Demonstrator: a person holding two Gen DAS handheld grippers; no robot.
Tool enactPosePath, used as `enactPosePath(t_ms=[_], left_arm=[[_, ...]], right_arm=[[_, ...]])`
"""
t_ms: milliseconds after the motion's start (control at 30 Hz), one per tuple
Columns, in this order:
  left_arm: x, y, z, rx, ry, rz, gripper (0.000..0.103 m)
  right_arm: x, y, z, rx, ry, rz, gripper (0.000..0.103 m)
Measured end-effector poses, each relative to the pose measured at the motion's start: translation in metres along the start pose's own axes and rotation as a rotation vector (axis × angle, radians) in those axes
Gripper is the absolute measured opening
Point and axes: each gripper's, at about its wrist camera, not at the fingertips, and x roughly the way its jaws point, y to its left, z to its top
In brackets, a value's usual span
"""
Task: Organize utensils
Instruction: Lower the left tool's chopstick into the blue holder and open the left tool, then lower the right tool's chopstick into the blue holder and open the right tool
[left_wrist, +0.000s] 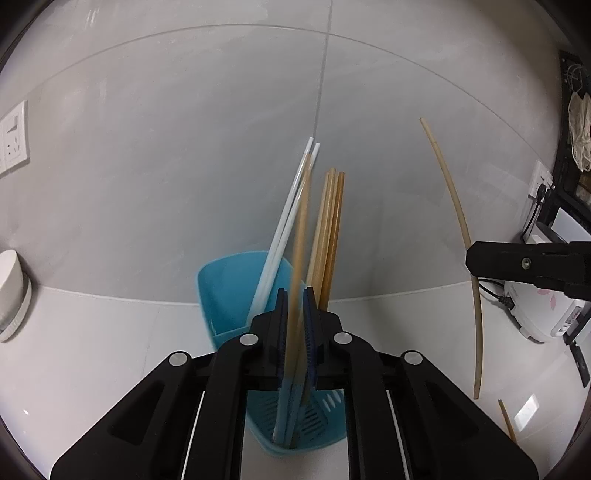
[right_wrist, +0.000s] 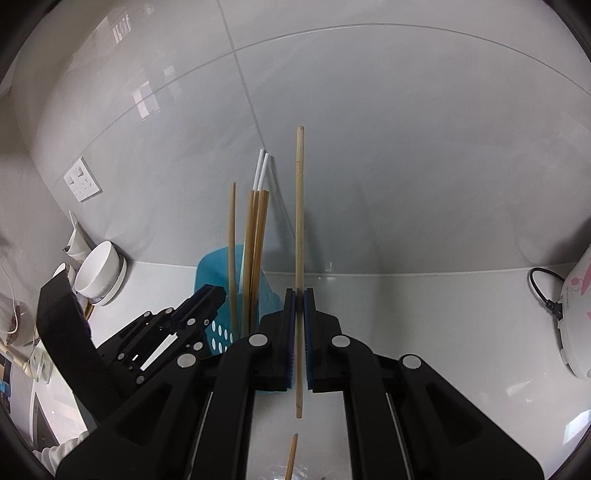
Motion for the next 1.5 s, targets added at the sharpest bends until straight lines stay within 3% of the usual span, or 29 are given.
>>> enactPosePath(t_ms=[67,133,200,233,600,800,1133,1500], left_arm=[[-0.007,0.002,0.000,-0.003,0.011,0.016,0.016],[-0.014,0.009,0.000,-0.023,0.024,0.021,0.038],[-0.022,0.014,0.002,-0.042,0.037,0.043,0.046],[-0.024,0.017,0.003,-0.048,0.049,0.050,0.056],[-0.043,0.047,0.000,-0.078,0.118,0.107,0.089],[-0.050,0.053,0.000,-0.083,0.134,0.124,0.097],[-0.047,0.069,-0.008,-0.108,0.173,0.155,0.097],[-0.051,0.082,-0.010,-0.142,0.191,0.179,0.097]], right_arm=[[0.000,0.001,0.000,-0.002,-0.002,0.001,0.003],[0.000,0.002,0.001,-0.002,-0.006,0.007,0.004],[0.000,0.003,0.001,0.000,-0.014,0.020,0.004],[0.000,0.004,0.002,0.000,-0.018,0.029,0.004],[0.012,0.029,0.008,-0.019,-0.072,0.081,0.004],[0.023,0.042,0.009,-0.030,-0.096,0.075,0.004],[0.037,0.060,0.005,-0.043,-0.172,0.087,0.004],[0.061,0.061,-0.009,-0.033,-0.181,0.068,0.004]])
